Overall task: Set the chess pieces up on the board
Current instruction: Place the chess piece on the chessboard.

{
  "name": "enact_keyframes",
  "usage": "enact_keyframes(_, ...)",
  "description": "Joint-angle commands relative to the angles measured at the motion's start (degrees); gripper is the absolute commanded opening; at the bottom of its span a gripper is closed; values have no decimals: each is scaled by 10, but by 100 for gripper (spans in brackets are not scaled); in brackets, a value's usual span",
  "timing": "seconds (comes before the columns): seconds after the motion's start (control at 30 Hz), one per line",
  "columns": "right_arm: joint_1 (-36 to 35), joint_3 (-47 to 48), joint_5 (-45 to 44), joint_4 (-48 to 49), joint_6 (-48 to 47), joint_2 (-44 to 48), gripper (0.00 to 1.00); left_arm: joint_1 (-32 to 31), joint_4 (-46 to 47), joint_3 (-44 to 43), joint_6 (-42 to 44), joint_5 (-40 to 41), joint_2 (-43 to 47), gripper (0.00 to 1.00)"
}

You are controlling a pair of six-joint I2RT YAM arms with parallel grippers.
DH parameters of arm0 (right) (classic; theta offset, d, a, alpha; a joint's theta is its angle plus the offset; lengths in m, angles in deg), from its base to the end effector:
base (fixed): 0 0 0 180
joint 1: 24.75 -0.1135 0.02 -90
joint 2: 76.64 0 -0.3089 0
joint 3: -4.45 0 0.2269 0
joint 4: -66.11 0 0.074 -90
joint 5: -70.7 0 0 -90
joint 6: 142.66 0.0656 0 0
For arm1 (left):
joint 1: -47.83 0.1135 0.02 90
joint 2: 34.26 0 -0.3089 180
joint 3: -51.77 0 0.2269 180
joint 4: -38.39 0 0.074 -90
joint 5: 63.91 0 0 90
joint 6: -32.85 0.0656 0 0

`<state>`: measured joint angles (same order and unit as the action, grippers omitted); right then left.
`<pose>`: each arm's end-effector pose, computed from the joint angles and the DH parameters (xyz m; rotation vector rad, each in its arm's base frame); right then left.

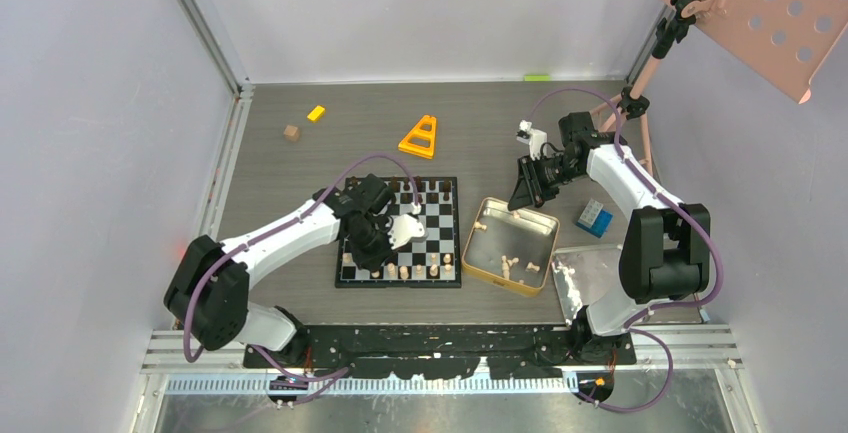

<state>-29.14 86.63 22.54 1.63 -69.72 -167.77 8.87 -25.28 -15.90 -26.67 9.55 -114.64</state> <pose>0.2811 0.0655 0.2693 -0.6314 2.5493 0.9542 0.1608 -0.1541 0.2351 1.6895 2.3499 -0.4450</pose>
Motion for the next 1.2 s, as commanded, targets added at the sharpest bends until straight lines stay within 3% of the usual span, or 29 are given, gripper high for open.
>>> enact_keyframes(0.0,-1,2,2,2,-8,1,5,-5,14,3,-1,-8,13,9)
enact_keyframes(0.23,-1,3,3,0,-8,-2,5,-6,15,4,-5,-12,14,15)
enact_keyframes(0.63,-1,4,4,-2,-9,-4,5,-5,-2,-16,-10,-17,68,45)
enact_keyframes(0.9,-2,4,16,-2,-12,8,5,20,-14,-30,-11,-18,119,53)
enact_keyframes(1.07,-41,1,6,12,-19,37,5,68,18,-27,-32,-38,144,59)
enact_keyframes(1.17,-105,-4,-18,53,-21,63,4,109,40,-27,-45,-54,156,62)
